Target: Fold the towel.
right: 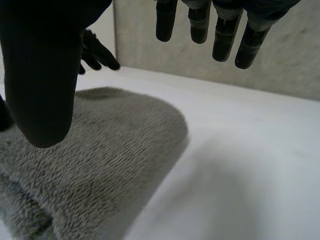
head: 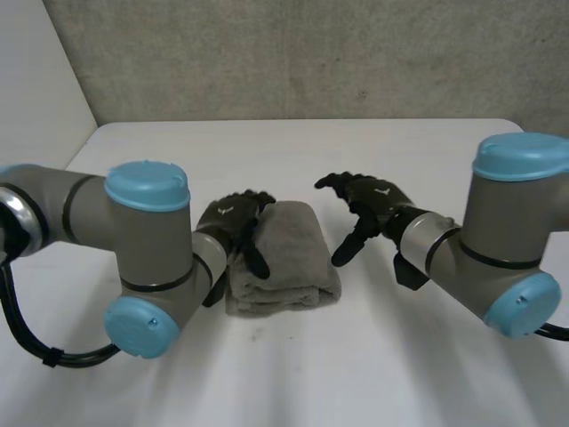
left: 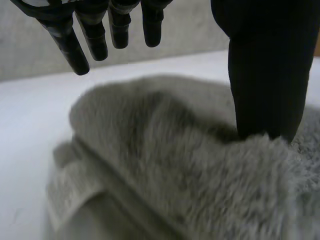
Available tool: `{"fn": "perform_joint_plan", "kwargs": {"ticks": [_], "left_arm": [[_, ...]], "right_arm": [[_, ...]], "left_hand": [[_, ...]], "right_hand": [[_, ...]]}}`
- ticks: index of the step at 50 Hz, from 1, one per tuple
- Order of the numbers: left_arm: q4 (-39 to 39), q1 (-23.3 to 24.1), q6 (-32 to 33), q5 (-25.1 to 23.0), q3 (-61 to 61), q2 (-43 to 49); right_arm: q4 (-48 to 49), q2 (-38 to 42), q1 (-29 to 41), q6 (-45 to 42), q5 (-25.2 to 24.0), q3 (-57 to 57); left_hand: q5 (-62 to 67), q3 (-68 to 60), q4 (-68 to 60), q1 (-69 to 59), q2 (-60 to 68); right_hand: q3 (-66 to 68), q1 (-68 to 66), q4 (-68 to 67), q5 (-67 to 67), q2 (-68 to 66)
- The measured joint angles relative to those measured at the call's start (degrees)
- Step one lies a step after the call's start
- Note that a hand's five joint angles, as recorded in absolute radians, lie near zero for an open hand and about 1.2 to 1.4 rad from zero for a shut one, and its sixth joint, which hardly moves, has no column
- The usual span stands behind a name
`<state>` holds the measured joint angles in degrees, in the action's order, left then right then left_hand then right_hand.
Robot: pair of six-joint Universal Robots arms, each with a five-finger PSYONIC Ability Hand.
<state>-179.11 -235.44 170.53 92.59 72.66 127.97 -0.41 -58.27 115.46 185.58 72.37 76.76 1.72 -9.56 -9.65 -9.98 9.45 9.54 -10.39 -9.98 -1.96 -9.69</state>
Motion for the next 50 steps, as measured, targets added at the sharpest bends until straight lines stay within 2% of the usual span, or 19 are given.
{"fn": "perform_joint_plan", "kwargs": {"ticks": [12,21,25,30,32,35,37,39,44,50], "left_arm": [[-0.17,-3.36,0.97,5.22,7.47,-0.33],[-0.53,-3.17,0.98,5.34,10.28,-2.85],[-0.60,-2.97,0.96,5.28,10.29,-4.92],[-0.60,-2.74,1.02,5.22,9.27,-12.18],[-0.52,-2.78,1.06,5.20,8.51,-15.32],[-0.47,-2.83,1.13,5.19,7.78,-17.94],[-0.10,-3.10,1.83,5.17,6.18,-23.26],[0.51,-3.45,3.15,5.20,5.26,-26.19],[3.62,-5.49,8.05,5.39,3.90,-31.10],[6.52,-7.35,11.04,5.38,4.07,-33.66]], "right_arm": [[-6.65,14.36,5.46,-1.53,-1.41,-12.41],[-7.35,16.75,5.77,-5.61,-0.65,-15.24],[-7.27,14.64,5.69,-6.28,-0.59,-15.19],[-6.50,5.40,5.14,-6.42,0.67,-13.89],[-5.53,0.73,4.82,-6.31,2.45,-12.96],[-4.69,-2.16,4.42,-6.31,3.94,-12.24],[-2.03,-9.86,2.44,-6.49,8.68,-9.58],[-1.01,-13.38,1.18,-6.80,11.14,-7.88],[-0.82,-18.63,-1.23,-8.53,15.69,-3.78],[-1.63,-21.02,-2.44,-10.11,18.01,-0.69]], "left_hand": [[0.00,0.00,0.00,0.32,0.00],[-0.01,0.00,0.00,0.43,-0.01],[-0.02,0.00,0.00,0.43,-0.01],[-0.03,0.00,0.00,0.43,-0.01],[-0.03,0.00,0.00,0.43,-0.01],[-0.03,0.00,0.00,0.43,-0.01],[-0.03,0.00,0.08,0.43,-0.01],[-0.03,0.00,0.08,0.43,-0.01],[-0.03,0.00,0.08,0.43,-0.02],[-0.03,0.00,0.08,0.43,-0.02]], "right_hand": [[0.00,0.01,0.00,0.00,0.00],[0.00,0.03,0.00,0.21,0.00],[0.00,0.03,0.00,0.21,0.00],[0.00,0.03,0.00,0.21,0.00],[0.00,0.03,0.00,0.21,0.00],[0.00,0.03,0.00,0.21,0.00],[0.00,0.03,0.00,0.21,0.00],[0.00,0.04,0.00,0.21,0.00],[0.00,0.03,0.00,0.21,0.00],[0.00,0.03,0.00,0.21,0.00]]}}
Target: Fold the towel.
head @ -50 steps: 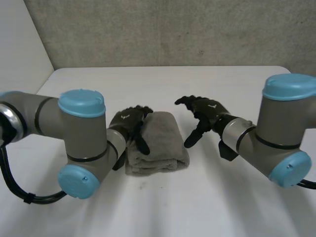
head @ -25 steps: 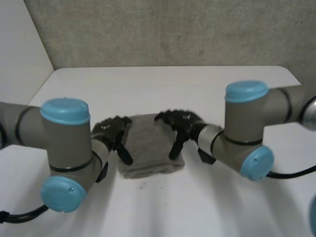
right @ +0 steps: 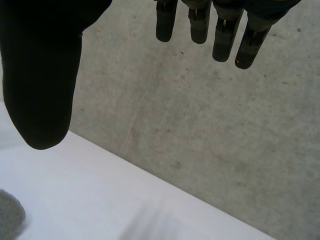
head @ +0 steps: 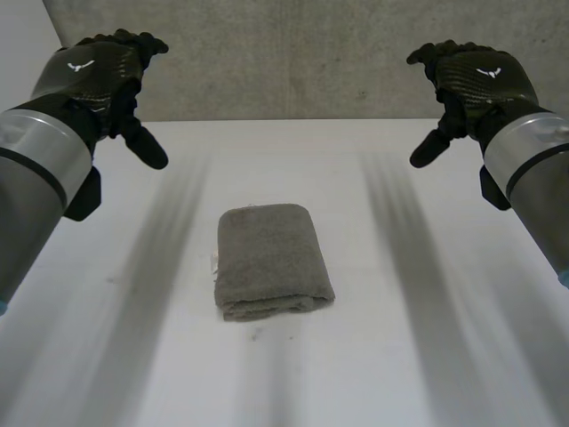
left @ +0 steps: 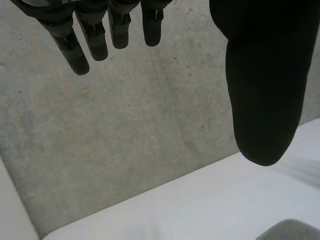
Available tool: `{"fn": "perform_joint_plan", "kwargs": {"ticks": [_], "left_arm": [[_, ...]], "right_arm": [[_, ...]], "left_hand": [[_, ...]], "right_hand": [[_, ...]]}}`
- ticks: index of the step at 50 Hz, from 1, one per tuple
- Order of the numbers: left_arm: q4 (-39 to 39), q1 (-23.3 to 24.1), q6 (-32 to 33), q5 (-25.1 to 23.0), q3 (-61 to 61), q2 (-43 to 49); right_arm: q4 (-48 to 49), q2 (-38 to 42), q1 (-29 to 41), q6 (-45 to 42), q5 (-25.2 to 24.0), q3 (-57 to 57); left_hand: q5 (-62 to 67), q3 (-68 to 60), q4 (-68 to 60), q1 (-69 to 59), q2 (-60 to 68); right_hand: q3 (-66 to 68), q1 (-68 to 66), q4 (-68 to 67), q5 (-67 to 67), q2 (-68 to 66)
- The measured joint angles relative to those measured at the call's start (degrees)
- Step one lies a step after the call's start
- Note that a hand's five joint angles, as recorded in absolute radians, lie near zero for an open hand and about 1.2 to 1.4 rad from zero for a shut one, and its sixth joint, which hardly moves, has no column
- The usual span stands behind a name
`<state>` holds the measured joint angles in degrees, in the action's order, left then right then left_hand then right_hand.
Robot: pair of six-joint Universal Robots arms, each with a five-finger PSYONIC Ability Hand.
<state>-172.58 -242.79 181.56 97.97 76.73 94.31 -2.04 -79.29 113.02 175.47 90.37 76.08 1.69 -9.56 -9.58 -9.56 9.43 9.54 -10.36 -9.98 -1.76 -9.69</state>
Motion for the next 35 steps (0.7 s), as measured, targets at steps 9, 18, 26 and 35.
{"fn": "perform_joint_plan", "kwargs": {"ticks": [9,18,26,35], "left_arm": [[0.81,-0.27,0.03,-0.40,1.61,-0.88],[0.30,-0.36,0.01,-1.45,2.79,-0.61],[-0.90,-0.80,0.09,-1.95,2.83,-0.56],[-1.43,-0.86,0.13,-1.93,2.67,-0.69]], "right_arm": [[-0.38,-0.49,-0.18,-0.71,0.31,0.43],[-0.30,-0.91,-0.01,-3.19,0.15,0.55],[-0.10,-2.05,0.07,-5.58,0.15,0.99],[-0.13,-2.49,0.35,-5.86,0.09,1.21]], "left_hand": [[0.00,0.00,0.00,0.00,0.01],[0.00,0.00,0.00,0.00,0.01],[0.00,0.00,0.00,0.00,0.01],[0.00,0.00,0.00,0.00,0.01]], "right_hand": [[0.00,0.00,0.00,0.00,0.00],[0.00,0.00,0.00,0.00,0.00],[0.00,0.00,0.00,0.00,0.00],[0.00,0.00,0.00,0.00,0.00]]}}
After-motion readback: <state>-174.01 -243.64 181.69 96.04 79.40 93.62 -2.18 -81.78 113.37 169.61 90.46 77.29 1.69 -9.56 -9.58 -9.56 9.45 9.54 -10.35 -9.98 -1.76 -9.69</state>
